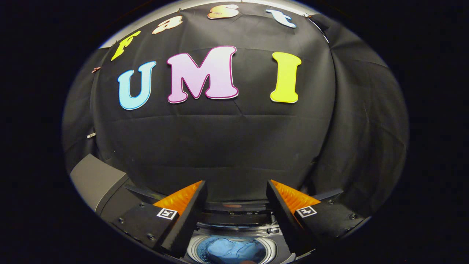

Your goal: Put the clothes into the washing machine and then close the washing machine lid.

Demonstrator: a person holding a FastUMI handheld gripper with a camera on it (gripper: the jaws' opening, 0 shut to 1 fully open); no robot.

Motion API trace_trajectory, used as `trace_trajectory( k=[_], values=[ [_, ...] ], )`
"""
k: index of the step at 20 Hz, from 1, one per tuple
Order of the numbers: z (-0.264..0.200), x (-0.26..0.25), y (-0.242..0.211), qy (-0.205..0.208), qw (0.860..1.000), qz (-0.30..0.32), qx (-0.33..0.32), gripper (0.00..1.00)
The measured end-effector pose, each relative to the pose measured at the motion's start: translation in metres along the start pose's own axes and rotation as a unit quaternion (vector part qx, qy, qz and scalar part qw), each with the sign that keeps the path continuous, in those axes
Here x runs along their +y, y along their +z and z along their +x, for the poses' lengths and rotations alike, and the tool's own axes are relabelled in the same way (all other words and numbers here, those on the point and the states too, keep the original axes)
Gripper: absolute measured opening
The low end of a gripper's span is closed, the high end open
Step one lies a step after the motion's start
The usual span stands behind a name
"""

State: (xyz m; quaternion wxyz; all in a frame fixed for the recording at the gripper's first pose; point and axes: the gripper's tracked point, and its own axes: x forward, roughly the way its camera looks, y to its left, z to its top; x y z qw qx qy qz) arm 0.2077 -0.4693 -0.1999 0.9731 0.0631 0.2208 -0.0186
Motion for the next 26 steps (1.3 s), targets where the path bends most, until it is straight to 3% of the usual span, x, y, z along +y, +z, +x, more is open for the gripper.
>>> trace_trajectory(
  k=[16, 23, 25, 26],
  values=[
    [-0.058, 0.0, -0.032, -0.041, 0.999, -0.003, -0.007, 1.0],
    [-0.08, 0.005, -0.058, -0.037, 0.999, 0.0, 0.005, 1.0],
    [-0.08, 0.007, -0.097, -0.034, 0.998, -0.007, 0.056, 1.0],
    [-0.091, -0.003, -0.146, -0.051, 0.986, -0.029, 0.158, 0.99]
  ],
)
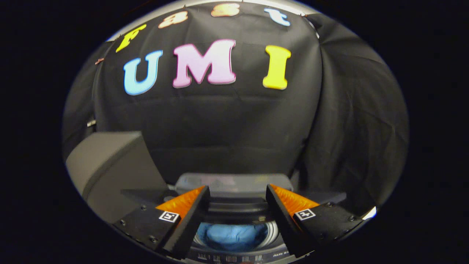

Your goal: Put the clothes into the washing machine and then close the washing machine lid.

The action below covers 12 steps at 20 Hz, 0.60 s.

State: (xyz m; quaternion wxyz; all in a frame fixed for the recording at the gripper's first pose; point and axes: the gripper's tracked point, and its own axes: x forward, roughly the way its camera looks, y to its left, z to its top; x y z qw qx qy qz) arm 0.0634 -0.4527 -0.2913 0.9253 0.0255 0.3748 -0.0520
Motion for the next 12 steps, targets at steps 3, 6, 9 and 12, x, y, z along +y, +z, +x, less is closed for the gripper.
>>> trace_trajectory(
  k=[3, 6, 9, 12],
  values=[
    [-0.014, 0.004, -0.07, 0.018, 0.995, 0.032, 0.088, 1.0],
    [-0.017, 0.003, -0.055, 0.01, 0.999, 0.028, 0.043, 1.0],
    [-0.021, 0.004, -0.031, 0.016, 1.0, 0.004, 0.014, 1.0],
    [-0.026, 0.016, 0.007, 0.023, 0.999, 0.009, -0.032, 1.0]
  ],
)
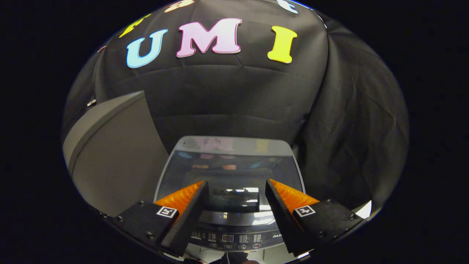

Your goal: Put the clothes into the washing machine and then close the washing machine lid.

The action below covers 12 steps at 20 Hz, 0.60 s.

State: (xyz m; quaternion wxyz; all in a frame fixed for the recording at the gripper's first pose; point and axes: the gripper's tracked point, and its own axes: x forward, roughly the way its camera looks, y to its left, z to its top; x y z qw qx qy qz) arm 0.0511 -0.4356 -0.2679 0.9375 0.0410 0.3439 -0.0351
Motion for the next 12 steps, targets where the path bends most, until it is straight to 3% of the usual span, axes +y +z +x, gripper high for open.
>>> trace_trajectory(
  k=[4, 9, 12],
  values=[
    [-0.022, 0.018, 0.082, 0.011, 0.994, 0.013, -0.105, 1.0],
    [-0.094, 0.018, 0.182, 0.001, 0.969, 0.038, -0.243, 1.0],
    [-0.119, 0.028, 0.213, -0.009, 0.955, 0.035, -0.293, 0.99]
  ],
)
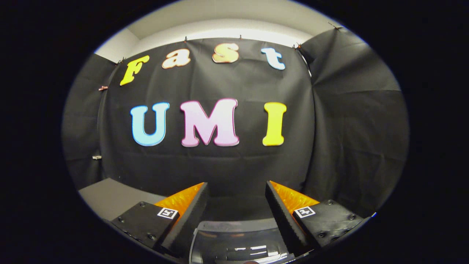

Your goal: Put the clothes into the washing machine and then close the washing machine lid.

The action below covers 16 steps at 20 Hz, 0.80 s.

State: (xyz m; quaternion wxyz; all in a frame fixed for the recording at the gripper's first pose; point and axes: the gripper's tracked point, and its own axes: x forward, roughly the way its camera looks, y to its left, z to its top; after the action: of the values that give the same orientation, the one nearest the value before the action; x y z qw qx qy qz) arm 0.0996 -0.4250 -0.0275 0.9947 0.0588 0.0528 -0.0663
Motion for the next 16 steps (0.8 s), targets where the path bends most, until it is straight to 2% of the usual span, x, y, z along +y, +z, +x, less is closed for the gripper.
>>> trace_trajectory(
  k=[7, 16],
  values=[
    [-0.025, 0.039, 0.016, 0.014, 1.0, 0.002, -0.004, 0.99],
    [-0.062, 0.093, 0.028, 0.001, 1.0, 0.001, -0.011, 0.99]
  ],
)
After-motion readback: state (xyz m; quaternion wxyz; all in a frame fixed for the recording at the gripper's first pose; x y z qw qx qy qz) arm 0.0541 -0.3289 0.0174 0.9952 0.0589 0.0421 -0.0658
